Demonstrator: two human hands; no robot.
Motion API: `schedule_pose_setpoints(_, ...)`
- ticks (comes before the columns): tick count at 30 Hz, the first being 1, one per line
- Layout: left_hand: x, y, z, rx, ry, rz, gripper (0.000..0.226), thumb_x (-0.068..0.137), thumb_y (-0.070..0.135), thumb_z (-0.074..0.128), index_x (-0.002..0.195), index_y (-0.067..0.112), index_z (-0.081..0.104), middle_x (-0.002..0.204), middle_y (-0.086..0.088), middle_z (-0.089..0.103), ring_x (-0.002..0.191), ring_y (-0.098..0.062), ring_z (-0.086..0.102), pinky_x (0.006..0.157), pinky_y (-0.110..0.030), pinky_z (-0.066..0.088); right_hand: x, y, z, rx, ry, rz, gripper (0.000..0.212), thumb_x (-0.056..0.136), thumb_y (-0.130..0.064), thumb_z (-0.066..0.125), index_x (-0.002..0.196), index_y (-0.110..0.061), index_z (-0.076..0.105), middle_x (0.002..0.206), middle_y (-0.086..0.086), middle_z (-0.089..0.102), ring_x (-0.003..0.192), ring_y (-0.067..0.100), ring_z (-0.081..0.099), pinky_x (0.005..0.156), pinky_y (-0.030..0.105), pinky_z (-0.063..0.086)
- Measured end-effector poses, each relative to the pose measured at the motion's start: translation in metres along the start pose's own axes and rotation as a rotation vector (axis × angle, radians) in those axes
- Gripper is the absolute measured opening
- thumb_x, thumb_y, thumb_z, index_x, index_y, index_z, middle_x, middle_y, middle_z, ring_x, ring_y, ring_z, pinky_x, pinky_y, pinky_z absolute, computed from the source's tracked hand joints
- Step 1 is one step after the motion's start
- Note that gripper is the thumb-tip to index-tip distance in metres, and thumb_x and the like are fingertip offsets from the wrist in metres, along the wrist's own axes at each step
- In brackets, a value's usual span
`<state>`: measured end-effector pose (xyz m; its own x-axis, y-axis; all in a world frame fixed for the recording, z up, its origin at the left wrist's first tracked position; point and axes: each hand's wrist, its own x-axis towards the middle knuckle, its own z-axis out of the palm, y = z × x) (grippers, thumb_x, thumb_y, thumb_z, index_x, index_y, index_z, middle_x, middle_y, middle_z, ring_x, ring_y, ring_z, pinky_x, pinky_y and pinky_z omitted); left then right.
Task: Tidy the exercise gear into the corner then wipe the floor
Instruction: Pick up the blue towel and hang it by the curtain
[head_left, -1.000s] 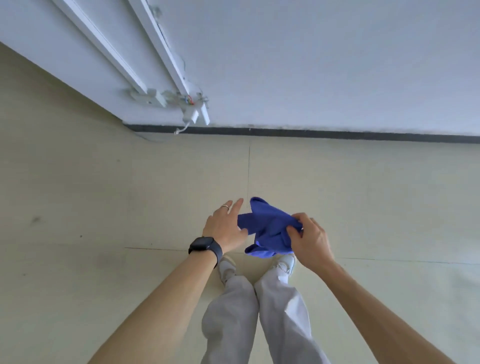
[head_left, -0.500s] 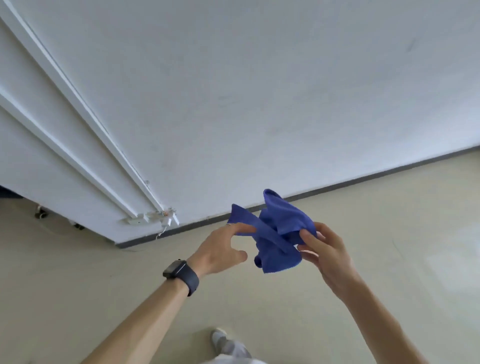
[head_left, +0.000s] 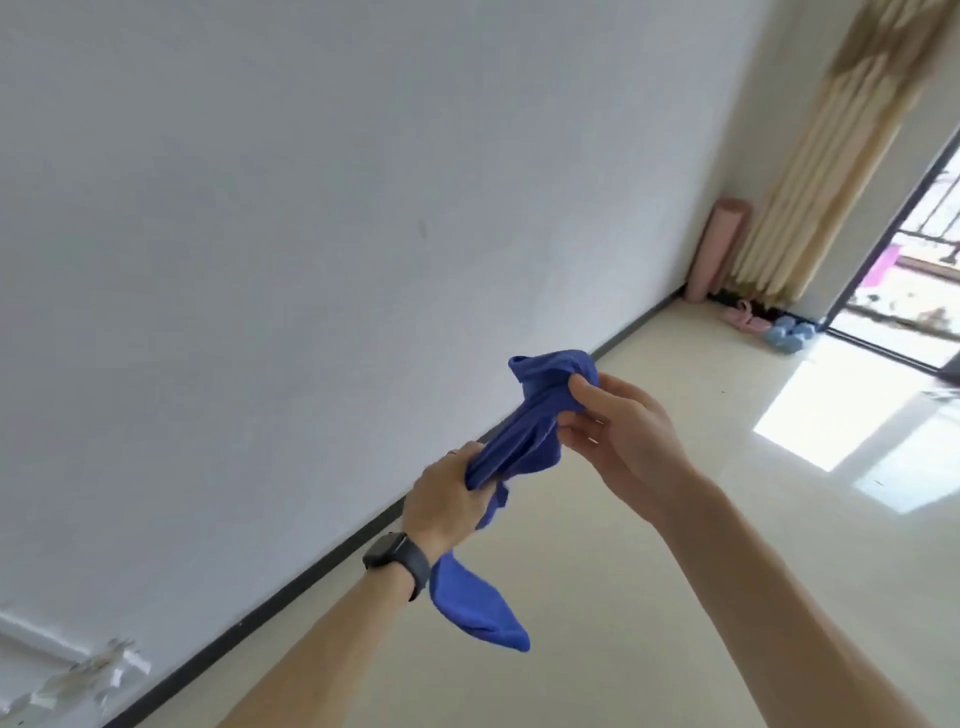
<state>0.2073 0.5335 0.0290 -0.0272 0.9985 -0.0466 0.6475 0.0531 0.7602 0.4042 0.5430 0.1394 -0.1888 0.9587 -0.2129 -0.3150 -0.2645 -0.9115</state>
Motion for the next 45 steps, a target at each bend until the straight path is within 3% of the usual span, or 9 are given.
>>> schedule_pose_setpoints(7,0.059,0.107,0.049,0.156,-0.013,0.251,0.023,0.090,0.045,0.060,0.112,0.042,0.065,0.093,0.022,0.072,0.085,-0.004,0.069,0.073,-0.033,0.060,0.002,-0.064,-0.164,0.395,0.458,-0.069,0.018,0.098,-0.013,0.060,0.111,-0.001,0.062,0.086,0.008,0.065,0.070,0.015,0.065,0.074,0.027,0.054)
schedule_pose_setpoints(12,0.119,0.193,0.075,0.234,-0.072,0.342,0.023,0.092,0.046,0.060,0.080,0.030,0.072,0.066,0.013,0.068,0.064,-0.011,0.061,0.066,-0.039,0.055,0.029,-0.085,-0.253,0.569,0.543,-0.158,0.020,0.100,-0.012,0.056,0.119,-0.005,0.059,0.118,0.017,0.066,0.079,0.015,0.073,0.069,0.026,0.062)
schedule_pose_setpoints(14,0.149,0.229,0.086,0.217,-0.109,0.361,0.023,0.089,0.042,0.064,0.074,0.026,0.071,0.066,0.010,0.068,0.066,-0.014,0.062,0.068,-0.040,0.055,0.042,-0.087,-0.277,0.361,0.517,-0.227,0.018,0.102,-0.016,0.052,0.119,-0.015,0.053,0.137,0.017,0.056,0.093,0.017,0.073,0.083,0.029,0.060)
schedule_pose_setpoints(19,0.223,0.320,0.135,0.385,-0.174,0.599,0.021,0.088,0.051,0.064,0.089,0.034,0.075,0.081,0.014,0.072,0.077,-0.009,0.064,0.069,-0.031,0.053,0.088,-0.114,-0.308,-0.764,0.353,-0.356,0.074,0.087,-0.037,0.072,0.147,-0.049,0.031,0.141,-0.028,0.042,0.130,0.001,0.035,0.104,0.027,0.034)
schedule_pose_setpoints(22,0.267,0.372,0.167,0.546,-0.201,0.774,0.017,0.089,0.049,0.064,0.098,0.038,0.073,0.088,0.015,0.071,0.080,-0.008,0.062,0.074,-0.027,0.052,0.132,-0.156,-0.340,-1.041,0.266,-0.269,0.032,0.091,-0.028,0.063,0.120,-0.043,0.061,0.103,-0.021,0.068,0.102,0.007,0.057,0.088,0.028,0.047)
schedule_pose_setpoints(25,0.324,0.399,0.194,0.441,-0.259,0.739,0.016,0.085,0.049,0.070,0.095,0.037,0.071,0.087,0.016,0.070,0.077,-0.005,0.063,0.073,-0.024,0.053,0.167,-0.197,-0.385,-1.102,0.373,-0.325,0.017,0.093,-0.022,0.058,0.087,-0.037,0.066,0.081,-0.011,0.068,0.078,0.008,0.061,0.073,0.029,0.051)
schedule_pose_setpoints(29,0.400,0.405,0.239,0.215,-0.505,0.530,0.020,0.077,0.043,0.080,0.090,0.031,0.072,0.086,0.011,0.070,0.078,-0.006,0.066,0.071,-0.021,0.057,0.201,-0.238,-0.454,-1.026,0.539,-0.412,0.029,0.093,-0.013,0.057,0.088,-0.041,0.062,0.087,-0.021,0.066,0.084,0.002,0.061,0.073,0.022,0.052)
schedule_pose_setpoints(36,0.519,0.472,0.336,0.115,-0.464,0.520,0.010,0.084,0.034,0.077,0.090,0.026,0.078,0.084,0.014,0.074,0.080,0.004,0.067,0.078,-0.019,0.053,0.274,-0.275,-0.600,-0.929,0.694,-0.352,0.020,0.092,-0.010,0.057,0.091,-0.029,0.060,0.092,-0.013,0.067,0.093,0.006,0.061,0.074,0.023,0.049)
schedule_pose_setpoints(45,0.646,0.637,0.478,0.013,-0.337,0.612,0.009,0.083,0.034,0.079,0.089,0.027,0.078,0.076,0.015,0.073,0.068,0.003,0.064,0.062,-0.012,0.048,0.389,-0.388,-0.778,-0.999,0.476,-0.322,0.015,0.094,-0.030,0.063,0.084,-0.040,0.066,0.079,-0.017,0.066,0.073,0.001,0.058,0.063,0.013,0.039)
